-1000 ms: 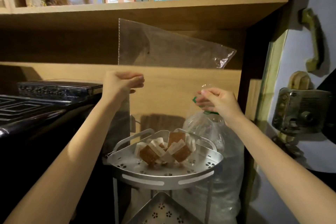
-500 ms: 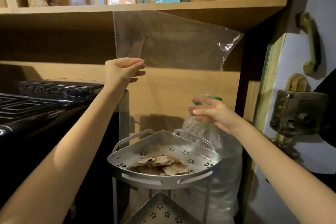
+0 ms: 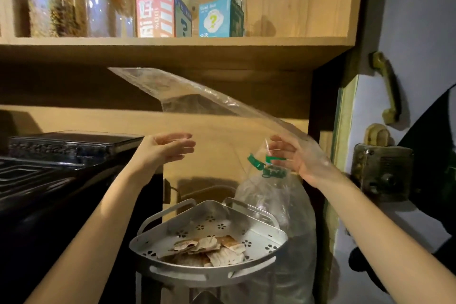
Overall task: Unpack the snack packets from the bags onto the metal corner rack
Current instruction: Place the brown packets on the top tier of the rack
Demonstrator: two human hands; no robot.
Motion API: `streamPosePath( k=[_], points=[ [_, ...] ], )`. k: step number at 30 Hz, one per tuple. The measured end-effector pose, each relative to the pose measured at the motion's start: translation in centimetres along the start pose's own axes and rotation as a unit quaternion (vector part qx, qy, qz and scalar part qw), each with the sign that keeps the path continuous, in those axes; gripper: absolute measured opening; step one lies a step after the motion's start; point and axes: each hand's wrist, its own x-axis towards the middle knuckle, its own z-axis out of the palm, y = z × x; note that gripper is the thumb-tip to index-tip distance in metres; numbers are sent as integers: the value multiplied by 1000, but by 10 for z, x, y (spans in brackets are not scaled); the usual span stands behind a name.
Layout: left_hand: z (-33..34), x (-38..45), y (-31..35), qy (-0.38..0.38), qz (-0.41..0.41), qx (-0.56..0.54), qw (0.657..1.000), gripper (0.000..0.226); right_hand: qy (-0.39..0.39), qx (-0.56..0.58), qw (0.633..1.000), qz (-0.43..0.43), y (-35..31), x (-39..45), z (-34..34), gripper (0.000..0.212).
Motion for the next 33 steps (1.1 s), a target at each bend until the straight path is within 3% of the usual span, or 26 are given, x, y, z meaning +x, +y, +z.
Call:
streamPosePath(
  k=[6,12,14,17,18,24,29,31,33],
  points=[
    [0,9,18,0,17,-54,998,17,23,-39,999,-5,-21,0,-13,17],
    [-5,4,35,-61,-4,-162,985,31,11,-41,999,-31,-41,-6,-18,17],
    [-7,3,36,-99,8,-148,984,35,-12,-31,999,-34,-44,-9,-19,18],
    [-10,0,38,-147,-15,-128,981,79,-48,-13,999,-13,-44,-16,-22,19],
    [-11,-1,38,-159,-13,-129,979,85,-57,-8,998,-4,-43,-18,-25,20],
    [-9,-21,38,-164,19,-161,973,55,-77,15,997,26,-35,-33,-30,22],
    [-4,-29,22,-156,13,-165,974,9,-84,63,993,59,-25,-48,-33,22],
    [0,-36,16,-142,1,-168,976,20,-93,91,987,93,-20,-56,-34,34],
    [6,-44,12,-134,-18,-165,977,25,-89,127,978,137,-12,-63,-38,60]
  ],
)
